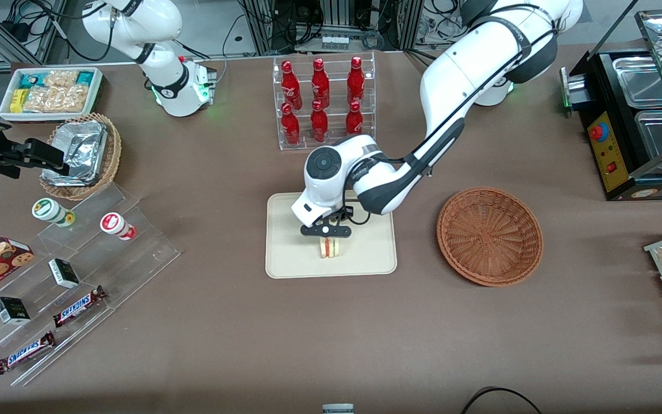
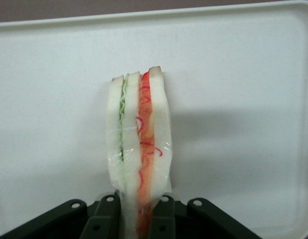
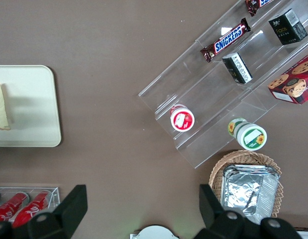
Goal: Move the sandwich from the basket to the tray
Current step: 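Carry the sandwich over the cream tray and lower it down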
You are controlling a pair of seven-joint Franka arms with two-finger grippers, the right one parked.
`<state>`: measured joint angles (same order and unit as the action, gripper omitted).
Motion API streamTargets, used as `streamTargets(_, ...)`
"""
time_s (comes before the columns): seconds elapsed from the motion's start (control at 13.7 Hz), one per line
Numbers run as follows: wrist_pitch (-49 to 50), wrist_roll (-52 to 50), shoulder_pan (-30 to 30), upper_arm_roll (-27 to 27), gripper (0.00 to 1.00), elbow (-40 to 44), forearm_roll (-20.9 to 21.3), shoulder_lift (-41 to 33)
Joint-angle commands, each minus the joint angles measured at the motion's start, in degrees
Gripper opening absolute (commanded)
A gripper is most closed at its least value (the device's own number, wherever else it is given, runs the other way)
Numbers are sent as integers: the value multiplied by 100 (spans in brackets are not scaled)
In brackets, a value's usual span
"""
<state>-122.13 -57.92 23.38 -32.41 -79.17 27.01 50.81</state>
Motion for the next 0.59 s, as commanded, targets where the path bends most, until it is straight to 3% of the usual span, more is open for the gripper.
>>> streamTargets(0.0, 31, -185, 115, 68, 99, 183, 129, 16)
streamTargets(0.51, 671, -211, 44, 24, 99, 139, 50, -659)
